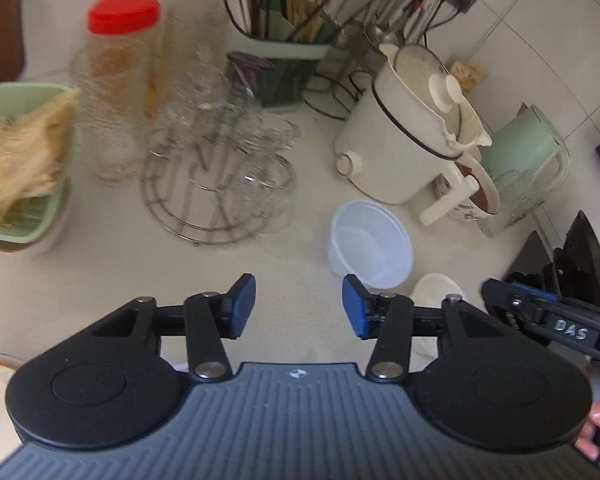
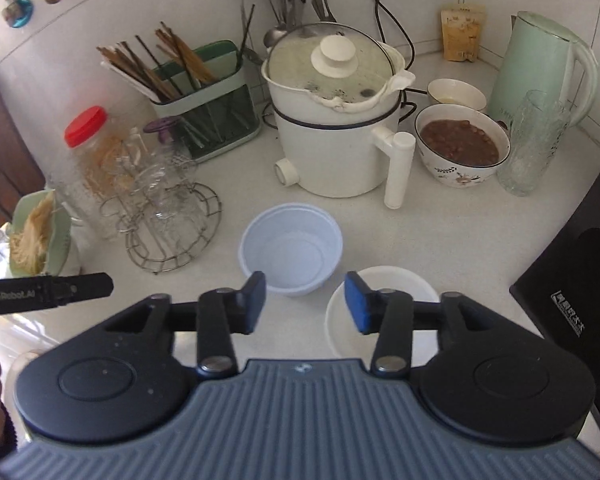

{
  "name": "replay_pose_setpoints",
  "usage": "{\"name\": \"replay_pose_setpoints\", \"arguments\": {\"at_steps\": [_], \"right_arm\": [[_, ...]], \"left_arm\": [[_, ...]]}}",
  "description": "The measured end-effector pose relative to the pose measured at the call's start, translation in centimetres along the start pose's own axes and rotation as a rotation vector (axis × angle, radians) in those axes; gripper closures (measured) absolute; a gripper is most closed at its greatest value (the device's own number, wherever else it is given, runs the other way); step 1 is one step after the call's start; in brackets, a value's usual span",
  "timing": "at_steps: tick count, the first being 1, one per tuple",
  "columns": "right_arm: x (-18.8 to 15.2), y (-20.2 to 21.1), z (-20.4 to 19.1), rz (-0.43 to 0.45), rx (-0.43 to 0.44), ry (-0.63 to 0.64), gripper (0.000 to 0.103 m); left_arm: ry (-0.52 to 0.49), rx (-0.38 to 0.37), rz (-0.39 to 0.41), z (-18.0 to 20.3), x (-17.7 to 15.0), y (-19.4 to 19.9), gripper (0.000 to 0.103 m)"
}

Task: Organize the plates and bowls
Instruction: 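Move both tools to the second white plastic bowl near the rice cooker, then close both tools on the rim of the second white bowl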

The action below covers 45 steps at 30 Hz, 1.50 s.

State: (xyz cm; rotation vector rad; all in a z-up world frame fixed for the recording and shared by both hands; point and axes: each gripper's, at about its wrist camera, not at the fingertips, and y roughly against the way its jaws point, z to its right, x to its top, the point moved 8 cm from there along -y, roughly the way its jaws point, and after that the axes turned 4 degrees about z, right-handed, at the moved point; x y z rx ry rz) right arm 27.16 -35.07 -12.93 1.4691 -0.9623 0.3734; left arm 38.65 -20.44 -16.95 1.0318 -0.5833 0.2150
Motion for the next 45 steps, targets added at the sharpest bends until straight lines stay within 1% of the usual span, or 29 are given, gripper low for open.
{"name": "replay_pose_setpoints", "arguments": {"at_steps": [2,7,13,16,19,22,24,25,26,29,33,36,38,39,40,41,42,44,45], "right_arm": [[0.3,-0.8,0.6,-0.008,0.007,-0.003,0.054],[0.8,-3.8,1.8,-0.041,0.024,-0.032,0.054],[1.4,-6.2,3.2,-0.044,0.032,-0.046,0.055],[1.7,-7.3,3.9,-0.042,0.027,-0.074,0.055],[1.8,-8.3,4.3,-0.048,0.03,-0.093,0.055],[2.0,-9.3,4.4,-0.054,0.038,-0.089,0.064],[1.8,-10.0,4.4,-0.067,0.038,-0.093,0.064],[1.7,-10.4,4.4,-0.074,0.039,-0.097,0.066],[1.6,-10.8,4.4,-0.077,0.043,-0.097,0.066],[1.4,-11.7,4.6,-0.086,0.042,-0.11,0.067],[1.0,-13.0,4.8,-0.114,0.039,-0.126,0.073],[0.8,-13.8,4.5,-0.127,0.041,-0.117,0.075],[0.6,-14.3,4.4,-0.138,0.04,-0.103,0.075],[0.5,-14.5,4.3,-0.144,0.042,-0.1,0.075],[0.5,-14.7,4.3,-0.149,0.04,-0.103,0.077],[0.4,-14.9,4.3,-0.153,0.037,-0.105,0.081],[0.4,-15.1,4.3,-0.157,0.027,-0.103,0.082],[0.3,-15.3,4.3,-0.169,0.023,-0.103,0.09],[0.3,-15.5,4.3,-0.173,0.031,-0.104,0.091]], "left_arm": [[0.01,-0.003,-0.009,0.6,0.5,-1.1,0.04],[0.022,0.016,-0.054,1.5,1.6,-4.4,0.036],[-0.016,0.033,-0.081,2.4,2.5,-7.6,0.036],[0.004,0.031,-0.096,2.1,3.0,-8.8,0.036],[0.032,-0.001,-0.125,2.4,3.4,-10.3,0.036],[0.032,-0.018,-0.142,2.8,3.6,-11.8,0.036],[0.034,-0.028,-0.177,3.0,3.5,-13.0,0.037],[0.054,-0.039,-0.195,3.0,3.3,-13.4,0.038],[0.071,-0.048,-0.203,3.0,3.2,-13.7,0.04],[0.071,-0.043,-0.23,3.0,2.8,-14.7,0.046],[0.079,-0.054,-0.25,2.8,2.4,-15.9,0.051],[0.083,-0.049,-0.269,2.7,2.4,-17.1,0.059],[0.095,-0.055,-0.278,2.6,2.3,-17.7,0.068],[0.095,-0.049,-0.291,2.7,2.2,-18.0,0.07],[0.097,-0.047,-0.304,2.7,2.1,-18.3,0.077],[0.104,-0.055,-0.309,2.8,2.2,-18.6,0.081],[0.111,-0.062,-0.311,3.0,2.2,-18.7,0.082],[0.106,-0.06,-0.315,3.2,2.2,-19.0,0.083],[0.108,-0.064,-0.322,3.3,2.2,-19.5,0.084]]}}
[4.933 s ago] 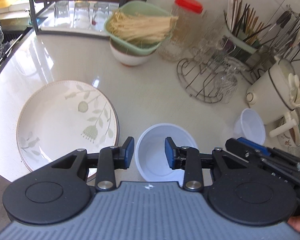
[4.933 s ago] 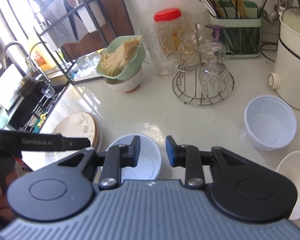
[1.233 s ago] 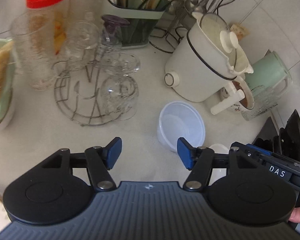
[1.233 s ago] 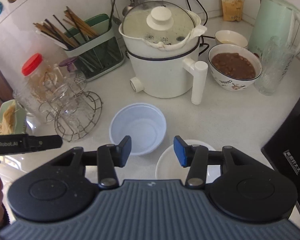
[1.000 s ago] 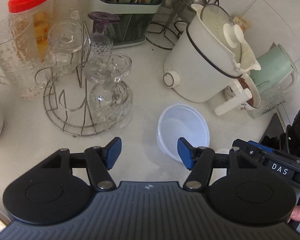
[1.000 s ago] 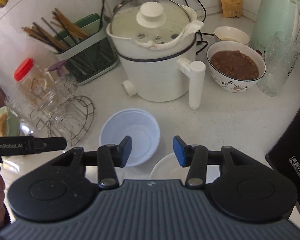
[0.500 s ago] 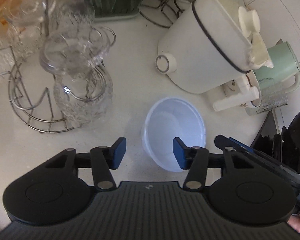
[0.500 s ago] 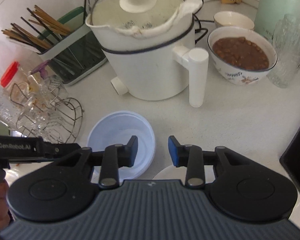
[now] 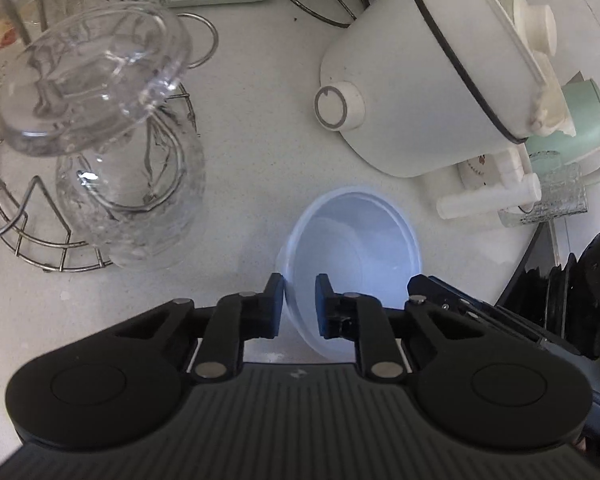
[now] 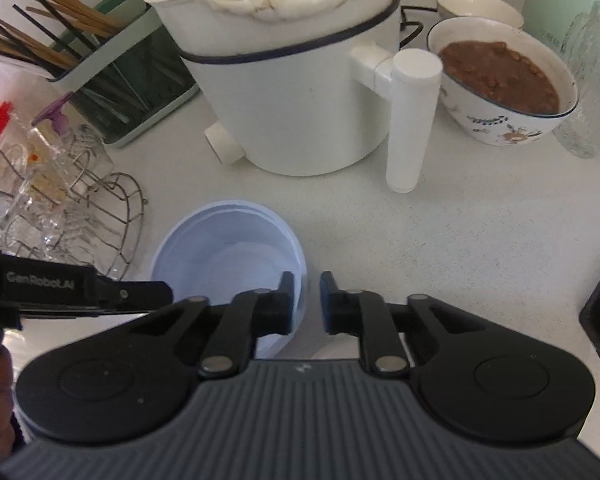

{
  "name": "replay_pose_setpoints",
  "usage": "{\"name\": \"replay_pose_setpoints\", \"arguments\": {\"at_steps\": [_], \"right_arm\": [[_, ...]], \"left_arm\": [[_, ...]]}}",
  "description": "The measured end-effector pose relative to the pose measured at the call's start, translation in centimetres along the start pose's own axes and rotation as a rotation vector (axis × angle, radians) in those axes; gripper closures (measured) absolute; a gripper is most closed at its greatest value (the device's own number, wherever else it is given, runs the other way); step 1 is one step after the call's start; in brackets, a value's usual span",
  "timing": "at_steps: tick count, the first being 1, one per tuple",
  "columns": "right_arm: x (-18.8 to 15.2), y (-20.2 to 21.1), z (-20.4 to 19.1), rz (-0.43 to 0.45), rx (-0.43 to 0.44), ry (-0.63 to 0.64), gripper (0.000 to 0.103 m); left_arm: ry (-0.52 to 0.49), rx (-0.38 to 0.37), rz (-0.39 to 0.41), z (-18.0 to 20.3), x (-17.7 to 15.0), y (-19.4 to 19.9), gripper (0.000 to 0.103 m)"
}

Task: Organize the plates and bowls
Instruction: 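Close both tools on the rim of the second white bowl, then carry the second bowl with both tools and lower it into the first bowl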

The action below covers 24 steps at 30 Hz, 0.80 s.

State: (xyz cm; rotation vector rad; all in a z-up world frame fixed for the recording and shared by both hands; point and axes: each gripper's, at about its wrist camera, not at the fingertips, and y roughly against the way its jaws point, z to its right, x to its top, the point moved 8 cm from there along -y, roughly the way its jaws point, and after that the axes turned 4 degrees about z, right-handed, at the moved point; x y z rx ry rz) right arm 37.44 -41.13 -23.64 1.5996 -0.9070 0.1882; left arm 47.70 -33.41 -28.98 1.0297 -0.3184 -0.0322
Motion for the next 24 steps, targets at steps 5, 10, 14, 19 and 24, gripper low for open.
{"name": "replay_pose_setpoints", "arguments": {"at_steps": [5,10,14,19,24], "right_arm": [[0.3,-0.1,0.8,-0.013,0.021,-0.047,0.094],[0.5,0.5,1.0,-0.029,0.039,-0.083,0.093],[0.8,1.9,0.8,-0.031,0.056,-0.098,0.093],[1.1,4.1,0.2,-0.016,0.085,-0.103,0.093],[1.3,5.8,-0.7,-0.008,0.102,-0.13,0.093]], "left_arm": [[0.019,-0.019,-0.013,0.2,0.0,-0.5,0.084],[0.022,-0.033,0.003,0.5,0.2,0.8,0.084],[0.022,-0.055,0.016,0.8,0.2,2.4,0.084],[0.019,-0.068,0.055,0.9,0.2,5.4,0.084],[0.025,-0.081,0.084,0.5,-0.4,8.3,0.084]]}}
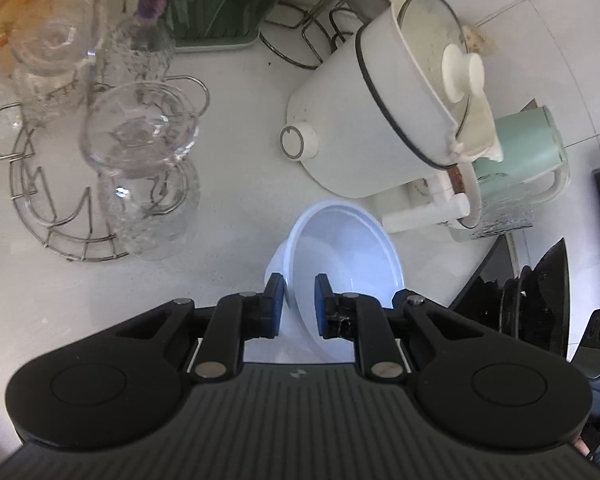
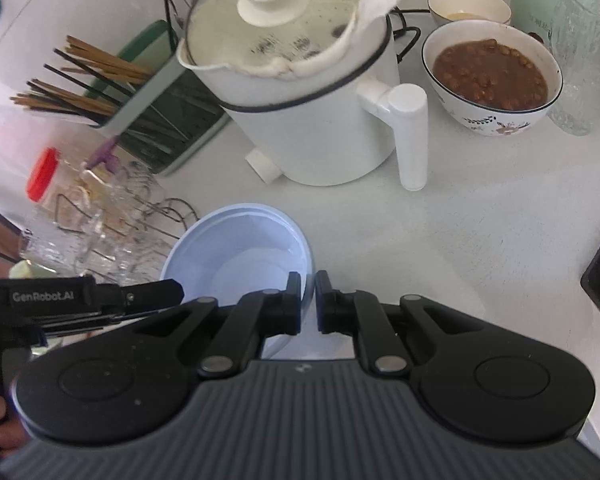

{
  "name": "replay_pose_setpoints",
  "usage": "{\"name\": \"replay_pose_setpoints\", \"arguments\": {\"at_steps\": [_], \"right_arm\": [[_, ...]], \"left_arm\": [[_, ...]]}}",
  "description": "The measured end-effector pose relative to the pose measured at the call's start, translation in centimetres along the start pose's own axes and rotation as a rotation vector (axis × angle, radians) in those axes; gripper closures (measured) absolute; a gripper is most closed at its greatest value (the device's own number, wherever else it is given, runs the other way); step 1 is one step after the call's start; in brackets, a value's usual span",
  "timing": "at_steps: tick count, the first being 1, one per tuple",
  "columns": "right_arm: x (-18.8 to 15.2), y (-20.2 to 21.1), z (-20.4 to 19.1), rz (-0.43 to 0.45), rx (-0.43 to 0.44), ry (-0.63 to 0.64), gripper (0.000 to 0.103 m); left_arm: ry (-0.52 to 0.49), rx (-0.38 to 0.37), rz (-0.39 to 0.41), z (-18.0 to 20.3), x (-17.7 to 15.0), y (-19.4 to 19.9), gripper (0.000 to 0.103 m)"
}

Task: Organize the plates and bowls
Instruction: 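Carry the second bowl with both tools and lower it into the first bowl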

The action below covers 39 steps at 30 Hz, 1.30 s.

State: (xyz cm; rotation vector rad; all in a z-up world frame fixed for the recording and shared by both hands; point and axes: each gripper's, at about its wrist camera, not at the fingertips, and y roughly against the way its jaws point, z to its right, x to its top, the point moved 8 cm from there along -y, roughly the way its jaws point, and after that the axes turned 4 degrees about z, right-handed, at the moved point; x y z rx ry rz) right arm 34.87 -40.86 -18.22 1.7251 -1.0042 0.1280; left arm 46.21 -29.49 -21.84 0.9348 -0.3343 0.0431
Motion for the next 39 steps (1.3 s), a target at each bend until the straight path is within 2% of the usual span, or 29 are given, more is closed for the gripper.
{"name": "replay_pose_setpoints", "arguments": {"at_steps": [6,12,19,24,39], "right_arm": [[-0.1,2.1,-2.4,0.041,0.026,0.029,0.093],[-0.8,4.8,-4.8,0.099,0.049,0.063,0.093],[-2.4,6.7,-6.6,0.144,0.049,0.076,0.093],[-3.6,7.3,-7.1,0.148,0.075,0.048,0.093],[-8.9,7.7,-11.6,0.127,0.136,0.095,0.092]], "left_arm": [[-0.001,-0.014,0.02,0.0,-0.6,3.1,0.084],[-0.058,-0.017,0.059,0.0,-1.2,6.6,0.084],[-0.073,-0.018,0.055,-0.7,-3.3,8.8,0.084],[-0.074,-0.012,0.06,-1.5,-5.0,10.4,0.084],[-0.027,0.035,0.107,-6.3,-9.0,15.6,0.083]]}}
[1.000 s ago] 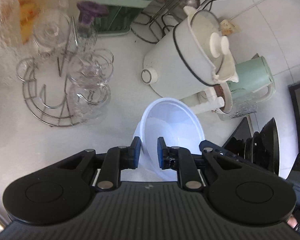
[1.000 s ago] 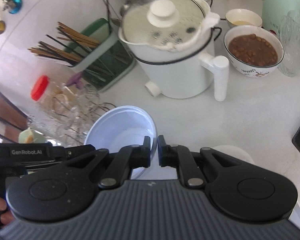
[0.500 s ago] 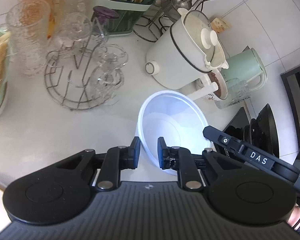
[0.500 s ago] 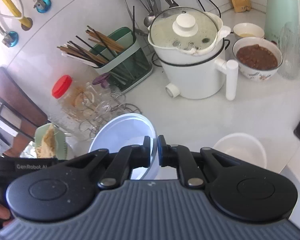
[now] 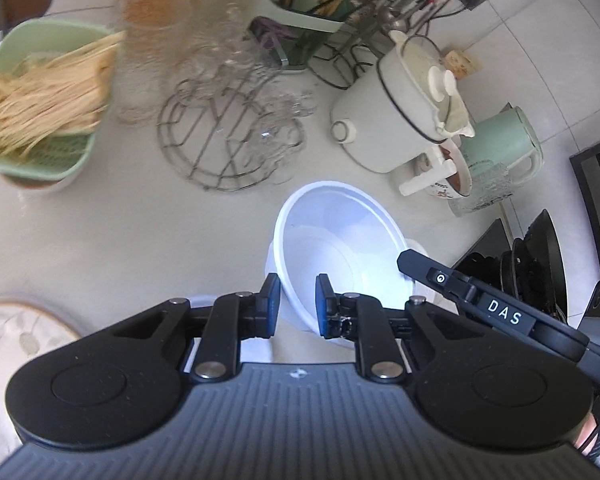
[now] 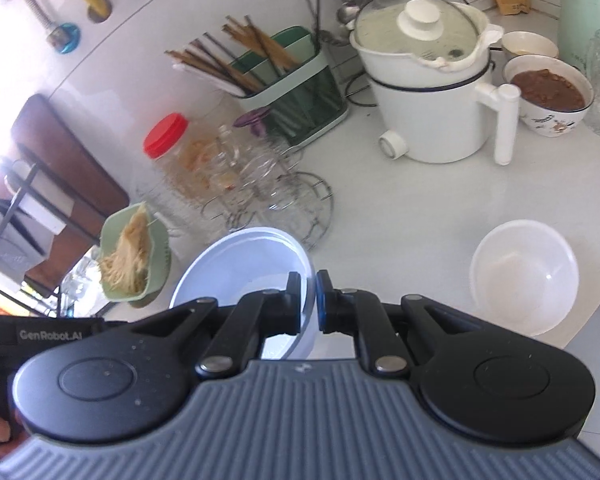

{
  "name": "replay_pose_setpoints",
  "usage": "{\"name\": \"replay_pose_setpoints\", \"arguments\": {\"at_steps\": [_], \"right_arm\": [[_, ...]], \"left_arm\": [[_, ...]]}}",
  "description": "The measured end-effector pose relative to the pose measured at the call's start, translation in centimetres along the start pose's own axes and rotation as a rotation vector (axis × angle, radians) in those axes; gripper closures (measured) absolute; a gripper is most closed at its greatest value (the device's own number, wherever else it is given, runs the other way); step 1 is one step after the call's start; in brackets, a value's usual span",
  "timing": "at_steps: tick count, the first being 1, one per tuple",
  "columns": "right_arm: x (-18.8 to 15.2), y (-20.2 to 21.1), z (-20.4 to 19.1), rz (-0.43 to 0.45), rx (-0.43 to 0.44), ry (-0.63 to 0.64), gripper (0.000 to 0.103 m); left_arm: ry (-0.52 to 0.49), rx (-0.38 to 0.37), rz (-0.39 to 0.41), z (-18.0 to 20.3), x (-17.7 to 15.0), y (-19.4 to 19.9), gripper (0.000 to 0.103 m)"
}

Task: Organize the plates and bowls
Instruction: 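Carry the second bowl with both tools and lower it into the first bowl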

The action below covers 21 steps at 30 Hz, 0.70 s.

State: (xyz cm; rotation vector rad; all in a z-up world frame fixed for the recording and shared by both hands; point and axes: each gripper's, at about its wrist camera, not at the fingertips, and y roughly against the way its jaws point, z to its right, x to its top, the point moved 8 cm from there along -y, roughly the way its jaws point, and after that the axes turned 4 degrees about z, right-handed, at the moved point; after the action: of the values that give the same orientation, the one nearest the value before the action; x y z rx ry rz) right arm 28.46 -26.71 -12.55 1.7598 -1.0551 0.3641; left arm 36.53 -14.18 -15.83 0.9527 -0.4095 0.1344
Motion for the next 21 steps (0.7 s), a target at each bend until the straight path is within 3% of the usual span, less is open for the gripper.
{"name": "replay_pose_setpoints", "arguments": {"at_steps": [11,21], "right_arm": [[-3.9,-0.7,-3.7,-0.07,0.023,0.042,0.092],[-7.1,-2.6,-4.8,-0.156,0.014,0.116,0.091]], "left_arm": [[0.07,0.068,0.016,-4.4,-2.9,2.5,0.083],[0.118,0.111,-0.004,-7.6,-5.3,1.3,0.083]]}}
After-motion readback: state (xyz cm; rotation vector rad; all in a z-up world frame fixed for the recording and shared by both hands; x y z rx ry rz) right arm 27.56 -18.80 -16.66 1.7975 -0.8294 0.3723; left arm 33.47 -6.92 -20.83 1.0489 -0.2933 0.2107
